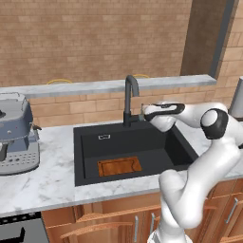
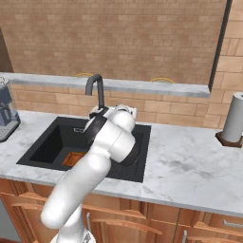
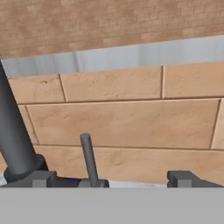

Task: Turn on the sink faucet with hot water and rinse the cutting board for ten seconds, then turn off the faucet. Push the cutting board to reach the water if necessary.

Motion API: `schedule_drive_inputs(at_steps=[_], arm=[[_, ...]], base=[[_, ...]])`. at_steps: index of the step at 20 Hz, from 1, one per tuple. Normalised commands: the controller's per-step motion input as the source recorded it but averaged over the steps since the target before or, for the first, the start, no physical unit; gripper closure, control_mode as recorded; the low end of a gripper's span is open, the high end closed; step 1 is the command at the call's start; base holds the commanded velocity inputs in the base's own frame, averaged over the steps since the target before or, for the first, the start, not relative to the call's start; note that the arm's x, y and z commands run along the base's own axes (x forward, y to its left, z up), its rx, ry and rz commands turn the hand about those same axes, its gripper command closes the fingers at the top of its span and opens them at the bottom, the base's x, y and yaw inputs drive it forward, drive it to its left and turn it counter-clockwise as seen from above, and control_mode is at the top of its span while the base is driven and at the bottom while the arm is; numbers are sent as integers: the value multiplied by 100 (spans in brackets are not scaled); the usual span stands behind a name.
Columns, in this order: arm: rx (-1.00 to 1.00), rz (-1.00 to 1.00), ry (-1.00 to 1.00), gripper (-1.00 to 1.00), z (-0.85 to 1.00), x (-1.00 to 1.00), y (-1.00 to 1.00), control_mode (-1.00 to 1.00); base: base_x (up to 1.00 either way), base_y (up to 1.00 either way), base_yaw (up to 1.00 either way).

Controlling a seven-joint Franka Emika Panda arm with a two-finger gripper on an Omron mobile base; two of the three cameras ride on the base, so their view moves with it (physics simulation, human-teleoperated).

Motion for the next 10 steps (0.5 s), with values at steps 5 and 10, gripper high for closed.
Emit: schedule_drive_inputs(at_steps=[5, 10], arm=[[0, 0, 0, -100, -16, 36, 7, -100], [0, 0, 0, -100, -15, 31, 9, -100]], base=[[0, 0, 0], [0, 0, 0]])
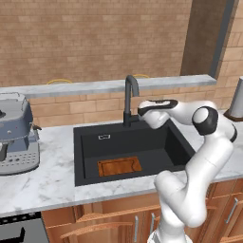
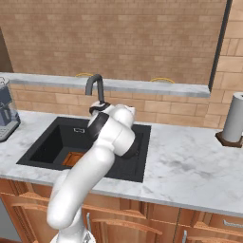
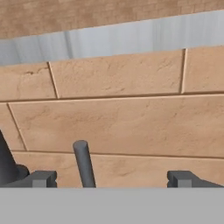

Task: Turn on the sink faucet with hot water and rinse the cutting board for ten seconds, then turn off the faucet. Push the cutting board to reach the water if necessary.

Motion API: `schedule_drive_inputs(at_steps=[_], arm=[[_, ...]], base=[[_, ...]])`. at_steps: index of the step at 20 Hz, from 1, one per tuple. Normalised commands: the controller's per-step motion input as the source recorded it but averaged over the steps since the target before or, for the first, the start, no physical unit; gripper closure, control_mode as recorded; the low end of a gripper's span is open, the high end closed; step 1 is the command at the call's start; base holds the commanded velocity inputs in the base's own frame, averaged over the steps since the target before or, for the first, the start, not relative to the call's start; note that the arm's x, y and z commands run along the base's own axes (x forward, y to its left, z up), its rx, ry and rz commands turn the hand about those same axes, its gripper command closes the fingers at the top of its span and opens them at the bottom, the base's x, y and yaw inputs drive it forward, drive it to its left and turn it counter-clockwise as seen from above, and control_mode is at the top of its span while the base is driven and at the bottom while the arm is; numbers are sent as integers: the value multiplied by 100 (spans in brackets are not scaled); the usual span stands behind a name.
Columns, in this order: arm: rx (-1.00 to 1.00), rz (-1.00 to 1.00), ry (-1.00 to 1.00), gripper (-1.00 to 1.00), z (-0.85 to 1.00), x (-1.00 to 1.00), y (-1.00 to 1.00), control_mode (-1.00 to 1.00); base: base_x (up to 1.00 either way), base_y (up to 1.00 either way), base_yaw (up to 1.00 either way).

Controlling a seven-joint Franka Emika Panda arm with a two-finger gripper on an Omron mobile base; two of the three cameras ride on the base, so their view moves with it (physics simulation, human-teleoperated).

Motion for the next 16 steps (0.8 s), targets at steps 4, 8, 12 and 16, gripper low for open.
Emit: schedule_drive_inputs(at_steps=[4, 8, 12, 16], arm=[[0, 0, 0, -100, -13, 24, 6, -100], [0, 0, 0, -100, -9, 22, 3, -100], [0, 0, 0, -100, -5, 18, 1, -100], [0, 0, 0, -100, -2, 4, 0, -100]], base=[[0, 0, 0], [0, 0, 0], [0, 0, 0], [0, 0, 0]])
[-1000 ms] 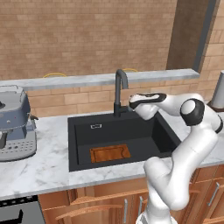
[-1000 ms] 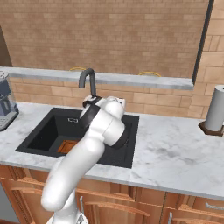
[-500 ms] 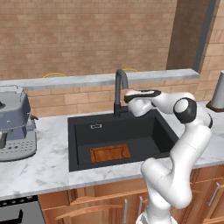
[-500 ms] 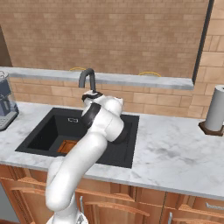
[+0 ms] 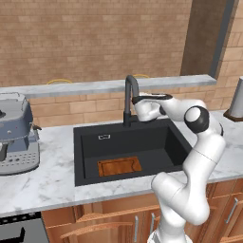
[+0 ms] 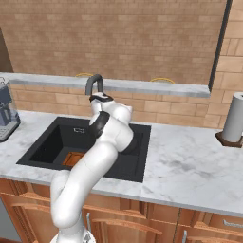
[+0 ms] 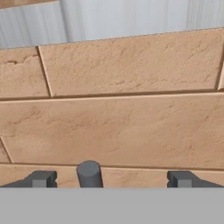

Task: Turn on the sink faucet with hot water and rinse the cutting board for ten seconds, then turn off the faucet. Push the cutting board to reach the water if necessary.

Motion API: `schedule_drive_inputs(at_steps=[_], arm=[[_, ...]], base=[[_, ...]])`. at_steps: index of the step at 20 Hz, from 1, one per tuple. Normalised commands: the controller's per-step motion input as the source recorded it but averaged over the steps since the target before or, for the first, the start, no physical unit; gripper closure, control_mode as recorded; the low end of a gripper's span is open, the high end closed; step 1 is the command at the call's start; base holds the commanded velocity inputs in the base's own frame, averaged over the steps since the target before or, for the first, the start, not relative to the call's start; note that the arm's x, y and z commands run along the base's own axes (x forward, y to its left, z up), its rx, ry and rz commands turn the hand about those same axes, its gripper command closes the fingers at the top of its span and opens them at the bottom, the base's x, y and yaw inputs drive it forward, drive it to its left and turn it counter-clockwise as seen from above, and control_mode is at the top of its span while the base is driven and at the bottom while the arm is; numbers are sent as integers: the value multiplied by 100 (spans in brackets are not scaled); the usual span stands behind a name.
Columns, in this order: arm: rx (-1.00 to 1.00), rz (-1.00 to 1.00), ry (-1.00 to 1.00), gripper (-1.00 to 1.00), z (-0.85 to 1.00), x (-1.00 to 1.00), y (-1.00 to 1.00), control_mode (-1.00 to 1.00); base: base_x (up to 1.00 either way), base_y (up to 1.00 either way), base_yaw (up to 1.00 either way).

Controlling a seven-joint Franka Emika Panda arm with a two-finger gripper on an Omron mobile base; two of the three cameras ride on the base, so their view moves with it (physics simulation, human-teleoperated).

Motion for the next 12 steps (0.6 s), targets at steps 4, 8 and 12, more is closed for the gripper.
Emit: schedule_drive_inputs(at_steps=[4, 8, 12], arm=[[0, 0, 0, -100, 0, 0, 0, -100], [0, 0, 0, -100, 0, 0, 0, -100], [0, 0, 0, -100, 0, 0, 0, -100]], base=[[0, 0, 0], [0, 0, 0], [0, 0, 0]])
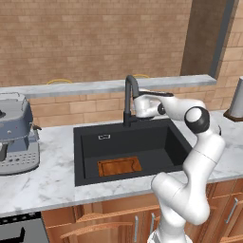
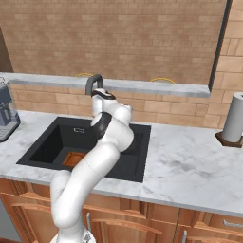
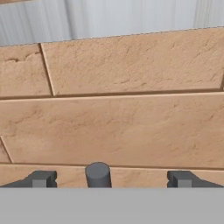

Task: Turn on the sink faucet with hot water and rinse the cutting board for ten seconds, then turn off the faucet. Push the cutting board to reach the water if necessary.

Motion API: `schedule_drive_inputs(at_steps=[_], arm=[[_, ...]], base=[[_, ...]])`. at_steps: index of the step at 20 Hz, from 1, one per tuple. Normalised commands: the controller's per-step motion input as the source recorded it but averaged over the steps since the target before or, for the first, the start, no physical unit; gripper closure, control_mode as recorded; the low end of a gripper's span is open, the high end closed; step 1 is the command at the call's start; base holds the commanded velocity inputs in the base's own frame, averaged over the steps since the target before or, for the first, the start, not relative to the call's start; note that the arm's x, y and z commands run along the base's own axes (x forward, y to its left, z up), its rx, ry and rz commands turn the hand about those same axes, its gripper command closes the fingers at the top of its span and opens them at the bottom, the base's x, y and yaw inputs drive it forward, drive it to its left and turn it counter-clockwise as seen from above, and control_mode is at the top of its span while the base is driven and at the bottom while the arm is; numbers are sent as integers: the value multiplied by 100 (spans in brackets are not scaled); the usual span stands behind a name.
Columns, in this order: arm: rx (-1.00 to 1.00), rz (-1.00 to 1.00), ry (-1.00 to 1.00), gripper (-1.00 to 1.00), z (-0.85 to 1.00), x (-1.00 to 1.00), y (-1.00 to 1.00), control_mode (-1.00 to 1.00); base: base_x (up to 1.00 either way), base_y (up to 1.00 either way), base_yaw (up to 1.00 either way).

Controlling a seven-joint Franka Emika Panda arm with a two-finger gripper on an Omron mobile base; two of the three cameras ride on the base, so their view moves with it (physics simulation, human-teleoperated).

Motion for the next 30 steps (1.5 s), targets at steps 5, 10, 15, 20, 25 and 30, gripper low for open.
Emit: schedule_drive_inputs(at_steps=[5, 10, 15, 20, 25, 30], arm=[[0, 0, 0, 100, 0, 0, 0, -100], [0, 0, 0, 100, 0, 0, 0, -100], [0, 0, 0, 100, 0, 0, 0, -100], [0, 0, 0, 100, 0, 0, 0, -100], [0, 0, 0, 100, 0, 0, 0, -100], [0, 0, 0, 100, 0, 0, -18, -100]], base=[[0, 0, 0], [0, 0, 0], [0, 0, 0], [0, 0, 0], [0, 0, 0], [0, 0, 0]])
